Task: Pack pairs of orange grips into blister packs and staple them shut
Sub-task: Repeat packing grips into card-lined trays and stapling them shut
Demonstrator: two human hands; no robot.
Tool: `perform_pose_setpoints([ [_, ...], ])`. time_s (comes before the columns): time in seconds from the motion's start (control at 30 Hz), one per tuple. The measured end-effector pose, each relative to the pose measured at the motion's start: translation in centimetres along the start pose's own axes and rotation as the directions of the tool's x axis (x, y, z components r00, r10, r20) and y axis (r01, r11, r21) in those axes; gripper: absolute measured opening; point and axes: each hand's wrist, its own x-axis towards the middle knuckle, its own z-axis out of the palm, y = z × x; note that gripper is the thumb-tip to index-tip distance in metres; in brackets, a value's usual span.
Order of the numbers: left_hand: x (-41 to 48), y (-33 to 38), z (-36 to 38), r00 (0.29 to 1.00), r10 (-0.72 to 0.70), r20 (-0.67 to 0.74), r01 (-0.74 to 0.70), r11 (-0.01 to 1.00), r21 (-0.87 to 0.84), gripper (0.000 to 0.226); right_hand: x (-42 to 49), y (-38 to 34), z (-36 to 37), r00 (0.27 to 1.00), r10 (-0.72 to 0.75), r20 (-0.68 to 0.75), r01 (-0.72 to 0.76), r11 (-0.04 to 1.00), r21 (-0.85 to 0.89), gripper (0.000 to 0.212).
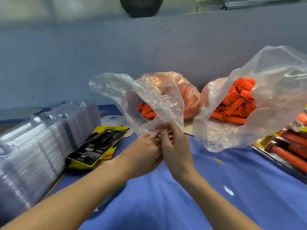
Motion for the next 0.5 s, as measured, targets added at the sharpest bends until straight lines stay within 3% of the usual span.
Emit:
perform_pose_setpoints([
  [0.13, -4.7, -2.1, 0.9, 0.994, -0.106, 0.037, 0.105, 0.994, 0.018, 0.027, -1.3, 0.5, 3.3, 0.992, 0.01, 0.129, -0.005, 0.999, -0.044, 0.022],
  [0.23, -7.1, -4.2, 1.5, 0.938, -0.344, 0.028, 0.344, 0.939, 0.024, 0.016, -1.5, 0.4, 4.8, 0.985, -0.006, 0.174, 0.017, 0.998, -0.06, 0.022],
  [0.3, -8.6, -6.2, 2.2, 0.808, -0.585, 0.076, 0.583, 0.811, 0.049, 0.021, -1.7, 0.2, 5.4, 0.983, -0.011, 0.185, 0.024, 0.997, -0.069, 0.023],
  [0.37, -10.1, -8.1, 3.1, 0.628, -0.761, 0.165, 0.752, 0.647, 0.124, 0.029, -1.8, 0.3, 5.6, 0.98, -0.012, 0.198, 0.026, 0.997, -0.069, 0.024],
  [0.43, -11.7, -9.3, 4.0, 0.465, -0.831, 0.304, 0.826, 0.531, 0.188, 0.041, -2.0, 0.5, 5.6, 0.978, -0.009, 0.209, 0.024, 0.997, -0.068, 0.025],
  [0.5, -13.1, -9.8, 4.7, 0.365, -0.827, 0.427, 0.855, 0.48, 0.198, 0.053, -2.1, 0.8, 5.4, 0.978, -0.008, 0.206, 0.023, 0.997, -0.067, 0.025],
])
